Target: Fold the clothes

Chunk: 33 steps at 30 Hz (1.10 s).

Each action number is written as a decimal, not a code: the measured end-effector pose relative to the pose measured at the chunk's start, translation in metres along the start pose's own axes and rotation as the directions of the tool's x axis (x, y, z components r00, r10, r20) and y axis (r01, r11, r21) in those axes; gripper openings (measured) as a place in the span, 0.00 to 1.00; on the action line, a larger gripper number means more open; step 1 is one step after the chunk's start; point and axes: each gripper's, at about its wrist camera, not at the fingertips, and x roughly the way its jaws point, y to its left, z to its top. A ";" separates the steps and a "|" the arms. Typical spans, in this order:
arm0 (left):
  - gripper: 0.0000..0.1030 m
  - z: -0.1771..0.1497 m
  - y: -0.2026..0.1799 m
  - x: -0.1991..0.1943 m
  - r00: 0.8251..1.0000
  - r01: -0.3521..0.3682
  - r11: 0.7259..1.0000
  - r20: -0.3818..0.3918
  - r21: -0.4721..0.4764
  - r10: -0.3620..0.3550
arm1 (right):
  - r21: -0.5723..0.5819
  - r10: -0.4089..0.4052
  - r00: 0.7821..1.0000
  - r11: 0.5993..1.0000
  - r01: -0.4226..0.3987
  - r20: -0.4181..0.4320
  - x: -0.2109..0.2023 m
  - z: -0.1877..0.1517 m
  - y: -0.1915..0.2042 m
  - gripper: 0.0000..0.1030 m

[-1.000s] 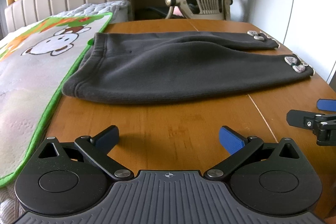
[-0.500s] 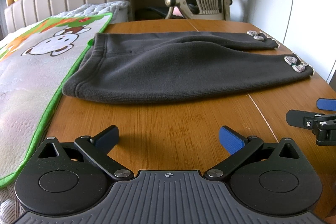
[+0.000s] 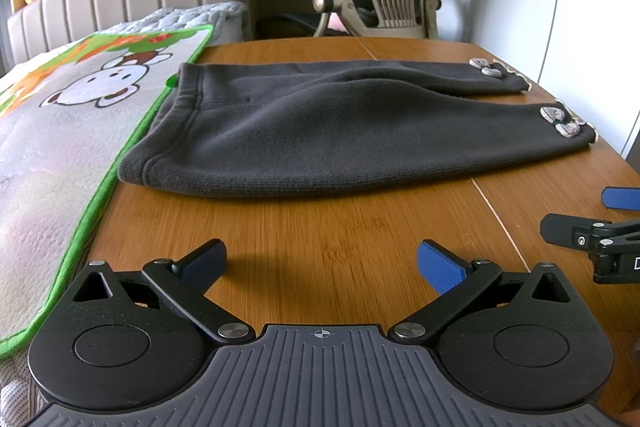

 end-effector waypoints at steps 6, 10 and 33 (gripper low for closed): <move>1.00 0.000 0.000 0.000 1.000 0.001 1.000 0.000 0.000 -0.001 | 0.000 0.001 1.000 1.000 -0.001 0.000 0.000 0.000 -0.001 1.00; 1.00 0.000 0.000 0.000 1.000 0.001 1.000 0.000 0.000 -0.001 | 0.000 0.002 1.000 1.000 -0.002 0.001 0.000 0.000 -0.002 1.00; 1.00 0.001 0.000 0.001 1.000 0.003 1.000 -0.001 -0.001 -0.003 | 0.013 0.016 1.000 1.000 -0.016 0.008 -0.001 0.000 -0.005 1.00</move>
